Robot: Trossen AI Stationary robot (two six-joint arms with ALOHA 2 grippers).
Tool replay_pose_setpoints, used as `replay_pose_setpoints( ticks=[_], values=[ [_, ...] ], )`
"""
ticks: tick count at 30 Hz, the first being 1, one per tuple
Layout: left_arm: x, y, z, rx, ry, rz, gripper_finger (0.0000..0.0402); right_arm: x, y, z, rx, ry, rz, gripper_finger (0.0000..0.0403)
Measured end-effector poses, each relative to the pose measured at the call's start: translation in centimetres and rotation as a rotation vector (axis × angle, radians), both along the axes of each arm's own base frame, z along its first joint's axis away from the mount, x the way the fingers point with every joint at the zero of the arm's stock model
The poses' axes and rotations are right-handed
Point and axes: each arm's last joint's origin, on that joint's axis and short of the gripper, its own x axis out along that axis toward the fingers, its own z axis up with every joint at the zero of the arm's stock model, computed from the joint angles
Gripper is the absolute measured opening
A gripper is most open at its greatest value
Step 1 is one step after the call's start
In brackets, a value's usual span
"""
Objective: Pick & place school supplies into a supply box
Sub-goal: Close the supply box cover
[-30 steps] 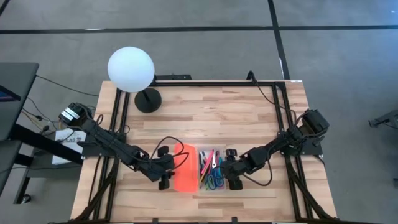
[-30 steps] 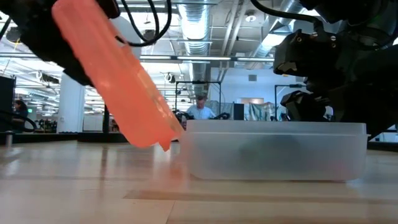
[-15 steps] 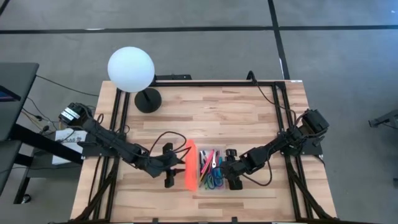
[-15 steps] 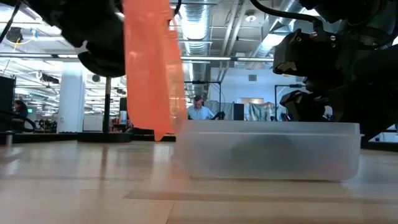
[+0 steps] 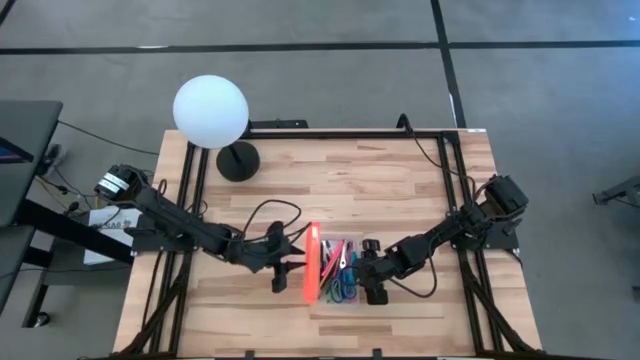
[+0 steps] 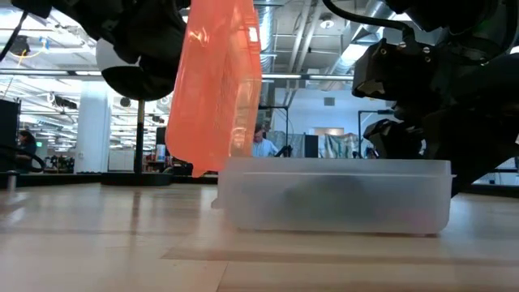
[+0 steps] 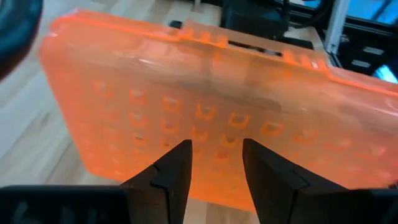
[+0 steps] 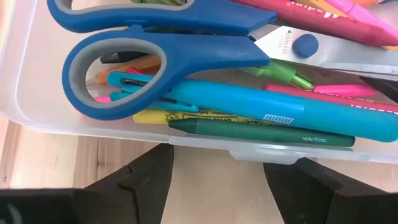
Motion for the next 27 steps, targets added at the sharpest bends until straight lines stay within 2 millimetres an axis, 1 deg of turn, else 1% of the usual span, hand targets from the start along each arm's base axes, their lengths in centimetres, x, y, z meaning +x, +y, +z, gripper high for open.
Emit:
replay_pose_setpoints(
  ticks=[3, 6, 12, 27],
  values=[
    [0.1, 0.1, 0.0, 0.001, 0.01, -0.04, 0.0137, 0.0, 0.0, 0.0, -0.002, -0.001, 0.004, 0.0239],
    [0.2, 0.4, -0.1, 0.012, 0.012, -0.042, 0.0137, 0.1, -0.2, 0.0, -0.005, 0.0, 0.014, 0.0239],
    [0.5, 1.2, -0.1, -0.009, 0.021, -0.052, 0.0141, 0.6, -1.0, 0.1, 0.021, 0.007, 0.008, 0.0239],
    [0.8, 1.6, 0.2, -0.013, -0.014, -0.023, 0.0208, 2.0, -2.3, 0.8, 0.046, -0.006, -0.037, 0.0239]
  ],
)
